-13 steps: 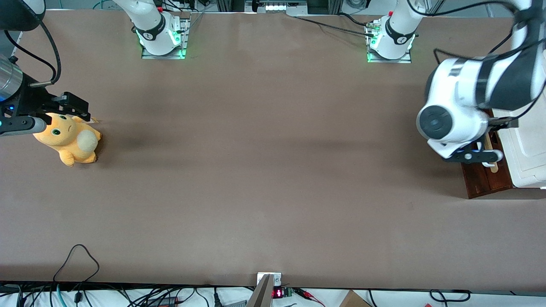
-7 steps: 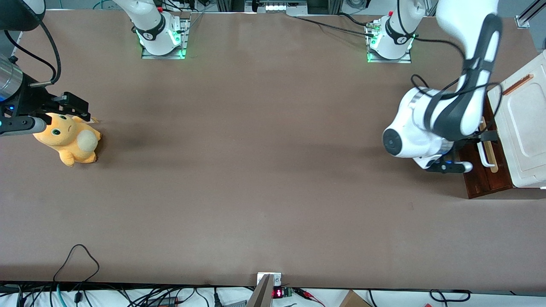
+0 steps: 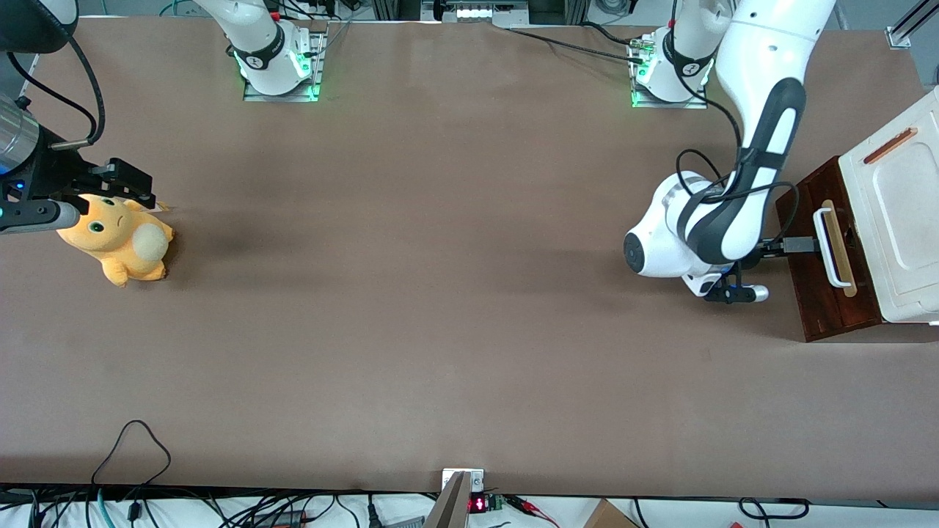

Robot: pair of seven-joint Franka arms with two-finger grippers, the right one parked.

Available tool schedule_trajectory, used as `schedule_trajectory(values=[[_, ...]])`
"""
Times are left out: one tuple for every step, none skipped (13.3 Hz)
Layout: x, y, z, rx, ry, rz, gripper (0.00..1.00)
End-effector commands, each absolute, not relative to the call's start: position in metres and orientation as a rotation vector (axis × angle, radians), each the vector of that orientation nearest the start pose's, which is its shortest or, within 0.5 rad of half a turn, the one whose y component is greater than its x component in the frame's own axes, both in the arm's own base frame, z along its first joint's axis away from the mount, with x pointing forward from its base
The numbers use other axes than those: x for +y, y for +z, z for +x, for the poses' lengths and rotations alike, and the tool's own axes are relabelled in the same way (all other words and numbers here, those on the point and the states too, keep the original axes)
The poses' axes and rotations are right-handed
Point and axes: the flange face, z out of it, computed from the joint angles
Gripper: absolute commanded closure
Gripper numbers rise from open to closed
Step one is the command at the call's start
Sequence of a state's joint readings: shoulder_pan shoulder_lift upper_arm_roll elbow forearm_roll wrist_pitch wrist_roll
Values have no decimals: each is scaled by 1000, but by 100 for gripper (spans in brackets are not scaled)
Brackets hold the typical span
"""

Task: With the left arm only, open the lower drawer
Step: 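Lower the open left gripper toward the white handle of the wooden drawer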

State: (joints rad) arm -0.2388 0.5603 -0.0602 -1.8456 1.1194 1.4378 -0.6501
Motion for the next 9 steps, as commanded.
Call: schedule_trajectory(values=[[-61, 218, 569, 99, 286, -1714, 0], [-61, 212, 567, 105, 293, -1704, 0], [-60, 209, 566, 109, 298, -1701, 0], [-60, 208, 565, 111, 300, -1700, 0], [-60, 205, 564, 116, 307, -1698, 0], [-60, 203, 564, 125, 308, -1692, 0], [-56, 198, 564, 133, 315, -1682, 0], [-54, 191, 562, 144, 327, -1675, 0], [-53, 184, 561, 159, 331, -1662, 0]])
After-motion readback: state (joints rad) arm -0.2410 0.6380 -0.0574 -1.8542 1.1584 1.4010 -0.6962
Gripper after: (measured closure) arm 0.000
